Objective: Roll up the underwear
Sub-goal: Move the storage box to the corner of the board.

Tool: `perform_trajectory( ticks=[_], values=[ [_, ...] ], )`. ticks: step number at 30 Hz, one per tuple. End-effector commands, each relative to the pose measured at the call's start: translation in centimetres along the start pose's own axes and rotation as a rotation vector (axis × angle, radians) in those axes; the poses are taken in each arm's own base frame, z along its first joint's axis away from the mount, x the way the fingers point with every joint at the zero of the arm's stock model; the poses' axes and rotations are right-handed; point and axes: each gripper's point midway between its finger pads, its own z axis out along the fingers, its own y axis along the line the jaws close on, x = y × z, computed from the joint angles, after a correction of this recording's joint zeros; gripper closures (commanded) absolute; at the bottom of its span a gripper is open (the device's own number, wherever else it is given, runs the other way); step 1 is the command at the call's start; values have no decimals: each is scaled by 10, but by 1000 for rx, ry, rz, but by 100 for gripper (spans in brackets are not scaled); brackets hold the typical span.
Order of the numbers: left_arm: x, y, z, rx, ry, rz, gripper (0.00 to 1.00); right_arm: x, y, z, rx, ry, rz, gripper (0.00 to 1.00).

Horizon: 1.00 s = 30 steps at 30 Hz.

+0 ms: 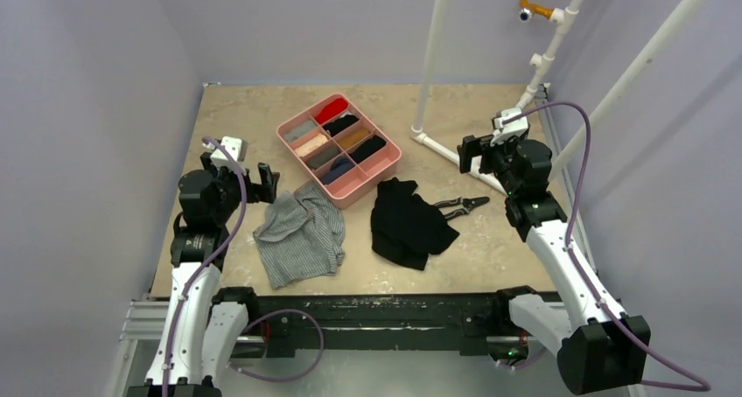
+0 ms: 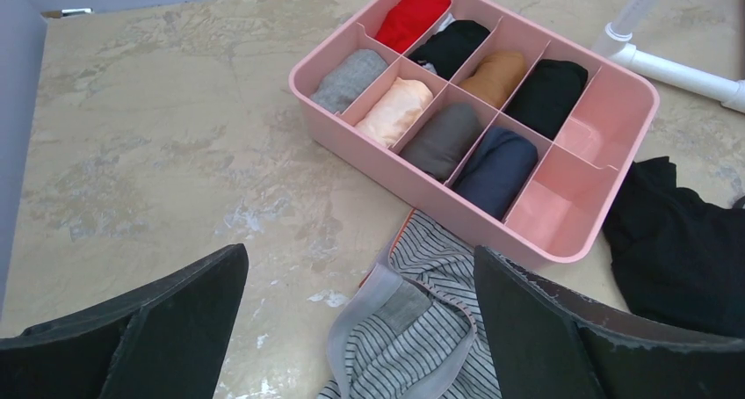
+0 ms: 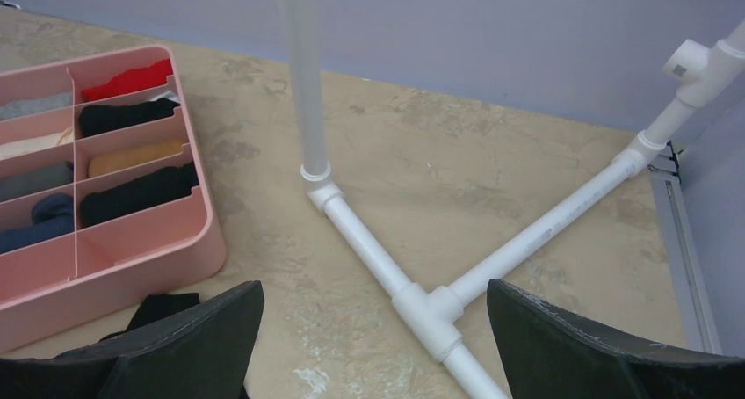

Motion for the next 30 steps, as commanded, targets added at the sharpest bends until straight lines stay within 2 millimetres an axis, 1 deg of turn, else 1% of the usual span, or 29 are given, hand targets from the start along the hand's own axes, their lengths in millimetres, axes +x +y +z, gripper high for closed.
perform_trajectory(
  ticks=[1, 10, 15, 19, 21, 25, 30],
  values=[
    [-10, 4, 0, -16, -44, -2, 0, -26, -1, -4, -13, -66, -27, 1],
    [-10, 6, -1, -18, -45, -7, 0, -23, -2, -5, -13, -64, -34, 1],
    [-10, 6, -3, -11, -40, -12, 0, -25, 0, -6, -24, -70, -34, 1],
    [-8, 5, -6, 17, 17, 4, 0, -29, 4, -10, -52, -82, -52, 1],
    [-5, 0, -7, 66, 58, 41, 0, -27, 7, -9, -71, -78, -61, 1],
    [2, -15, 0, 172, 110, 27, 0, -19, 18, -9, -140, -60, -85, 1],
    [6, -20, 16, 193, 158, 67, 0, -11, 26, -8, -192, -43, -105, 1]
  ],
)
